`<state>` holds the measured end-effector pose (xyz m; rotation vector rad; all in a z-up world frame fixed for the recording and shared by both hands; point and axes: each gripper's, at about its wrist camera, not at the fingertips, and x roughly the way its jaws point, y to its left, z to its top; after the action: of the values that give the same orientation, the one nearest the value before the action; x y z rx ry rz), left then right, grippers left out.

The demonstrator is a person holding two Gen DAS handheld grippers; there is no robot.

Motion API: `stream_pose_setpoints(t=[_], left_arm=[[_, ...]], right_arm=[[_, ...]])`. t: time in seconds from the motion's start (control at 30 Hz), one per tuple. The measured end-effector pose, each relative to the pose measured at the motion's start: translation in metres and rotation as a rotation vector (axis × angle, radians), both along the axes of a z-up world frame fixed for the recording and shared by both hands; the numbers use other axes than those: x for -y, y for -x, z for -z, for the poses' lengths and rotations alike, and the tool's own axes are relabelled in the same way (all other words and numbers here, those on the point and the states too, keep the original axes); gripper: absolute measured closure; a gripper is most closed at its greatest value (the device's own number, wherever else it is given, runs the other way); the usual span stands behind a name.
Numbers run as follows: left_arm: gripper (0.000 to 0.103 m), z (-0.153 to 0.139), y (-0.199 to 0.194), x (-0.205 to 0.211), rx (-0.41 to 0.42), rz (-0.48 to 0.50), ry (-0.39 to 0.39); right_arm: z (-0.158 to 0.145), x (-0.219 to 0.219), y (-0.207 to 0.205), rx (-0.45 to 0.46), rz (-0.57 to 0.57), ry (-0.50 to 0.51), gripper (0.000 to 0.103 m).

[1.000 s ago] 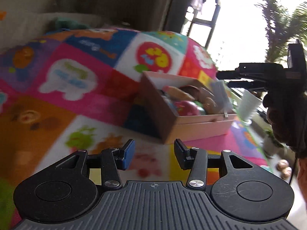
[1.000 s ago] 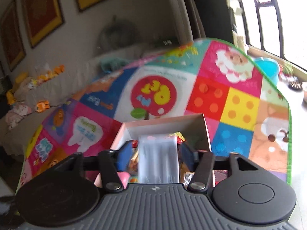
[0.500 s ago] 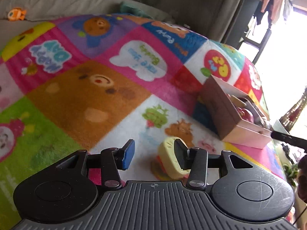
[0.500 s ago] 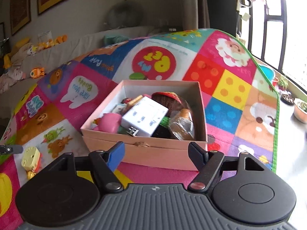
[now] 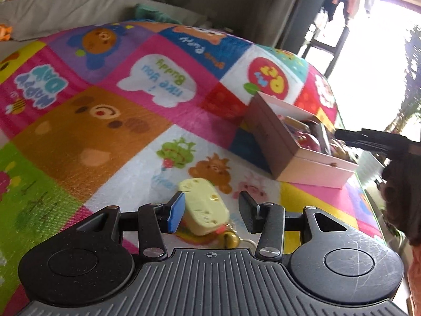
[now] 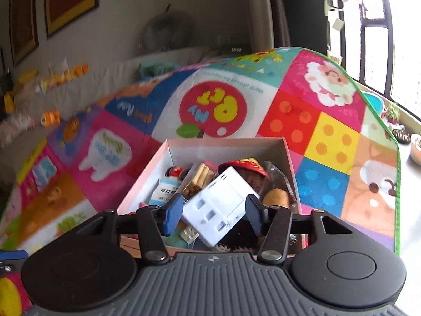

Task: Organize objects
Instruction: 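Grasp the yellow cheese-shaped keychain toy with the left tool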

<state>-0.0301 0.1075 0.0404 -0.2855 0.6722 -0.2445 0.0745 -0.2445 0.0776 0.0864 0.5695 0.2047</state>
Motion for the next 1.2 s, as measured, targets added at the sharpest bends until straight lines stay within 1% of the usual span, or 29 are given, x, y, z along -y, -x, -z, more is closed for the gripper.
stream_pose_setpoints(t=[0.07,0.13,0.17,0.23,0.3,0.43,0.53,0.57,0.6,0.67,0.8,0.9,1.03,1.13,1.2], left_arm=[[0.054,0.003,-0.002,-0.003,-0.009,-0.018,0.009],[0.054,0.006,-0.004,-0.005,-0.016,-0.031,0.021],[0.054,0.008,-0.004,-0.004,-0.021,-0.032,0.026],[0.054,0.011,-0.006,-0.003,-0.034,-0.026,0.03],[0.053,0.014,-0.009,0.002,-0.043,-0.015,0.024],[0.053,0.017,-0.019,0.024,-0.049,0.044,-0.02],[0.053,0.016,-0.029,0.048,-0.035,0.107,-0.079],[0.053,0.015,-0.032,0.057,-0.03,0.122,-0.104],[0.053,0.014,-0.036,0.065,-0.027,0.131,-0.123],[0.053,0.013,-0.043,0.079,-0.027,0.151,-0.155],[0.053,0.012,-0.052,0.103,-0.007,0.183,-0.228],[0.052,0.012,-0.054,0.112,-0.011,0.193,-0.238],[0.052,0.012,-0.052,0.114,-0.014,0.207,-0.245],[0.053,0.015,-0.047,0.112,-0.045,0.234,-0.256],[0.054,0.016,-0.037,0.108,-0.039,0.258,-0.298]], right_arm=[[-0.001,0.008,0.013,0.016,0.02,0.003,0.032],[0.001,0.013,0.028,0.027,0.023,0.013,0.027],[0.004,0.014,0.036,0.019,0.027,0.025,0.019],[0.012,0.015,0.052,0.003,0.029,0.042,0.016],[0.022,0.014,0.069,-0.018,-0.002,0.046,0.015],[0.048,0.006,0.087,-0.101,-0.042,0.049,0.004],[0.067,-0.005,0.087,-0.158,-0.056,0.08,0.004],[0.072,-0.01,0.085,-0.173,-0.054,0.096,0.0],[0.075,-0.015,0.088,-0.159,-0.056,0.115,0.0],[0.076,-0.023,0.088,-0.161,-0.068,0.159,0.0],[0.077,-0.022,0.089,-0.158,-0.075,0.153,0.0],[0.076,-0.021,0.089,-0.156,-0.076,0.147,0.0],[0.077,-0.021,0.089,-0.155,-0.077,0.145,0.0],[0.077,-0.021,0.088,-0.155,-0.077,0.143,0.0],[0.077,-0.021,0.088,-0.155,-0.077,0.142,0.0]])
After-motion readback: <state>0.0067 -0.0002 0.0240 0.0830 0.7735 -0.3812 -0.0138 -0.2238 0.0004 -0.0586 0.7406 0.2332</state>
